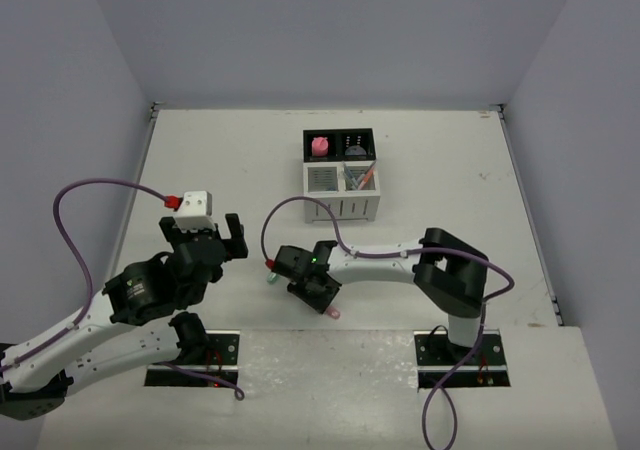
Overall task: Sort the stationery into containers
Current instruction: Pick up the stationery from the corner of the board, then place the pen in the storage box.
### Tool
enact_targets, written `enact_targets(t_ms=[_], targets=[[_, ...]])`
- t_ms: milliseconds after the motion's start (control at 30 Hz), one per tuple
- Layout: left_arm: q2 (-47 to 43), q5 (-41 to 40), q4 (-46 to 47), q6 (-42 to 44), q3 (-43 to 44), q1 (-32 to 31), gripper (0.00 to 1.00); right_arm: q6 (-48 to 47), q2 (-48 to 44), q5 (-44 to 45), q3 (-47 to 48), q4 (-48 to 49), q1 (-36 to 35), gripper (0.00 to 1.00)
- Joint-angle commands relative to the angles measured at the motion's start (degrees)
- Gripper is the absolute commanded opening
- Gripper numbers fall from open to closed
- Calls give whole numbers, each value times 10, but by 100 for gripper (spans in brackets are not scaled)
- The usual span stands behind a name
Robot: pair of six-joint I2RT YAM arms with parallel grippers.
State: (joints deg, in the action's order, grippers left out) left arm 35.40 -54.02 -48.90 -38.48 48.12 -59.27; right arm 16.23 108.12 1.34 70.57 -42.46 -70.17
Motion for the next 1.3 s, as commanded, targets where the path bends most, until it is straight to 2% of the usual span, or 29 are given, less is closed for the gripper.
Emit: enact_targets(t_ms=[0,167,300,367,467,633,867,933,1033,1133,1267], targets=[[0,-14,8,-6,16,3,100,-3,-81,106,-12,57,-2,0],[1,-14,8,-6,17,3,100,-25,-206,203,-2,95,33,0],[2,-14,8,-7,16,3,100,-8,-259,193,12,181,133,0],[1,-14,7,-7,16,3,100,-11,-263,187,9,259,156,0],[1,-13,8,-7,16,3,100,-44,-231,204,30,331,176,0],[5,-6,13,-1,15,3,100,-70,-133,220,132,340,233,0],[1,-3,16,2,13,3,100,-94,-72,212,162,335,245,3],[1,-1,18,4,13,3,100,-87,-72,212,139,339,245,10],[6,1,22,9,12,3,100,-81,-78,199,119,347,245,31],[13,2,22,10,12,3,100,-81,-86,184,107,349,245,45],[24,4,23,11,11,3,100,-80,-114,167,99,341,243,51]])
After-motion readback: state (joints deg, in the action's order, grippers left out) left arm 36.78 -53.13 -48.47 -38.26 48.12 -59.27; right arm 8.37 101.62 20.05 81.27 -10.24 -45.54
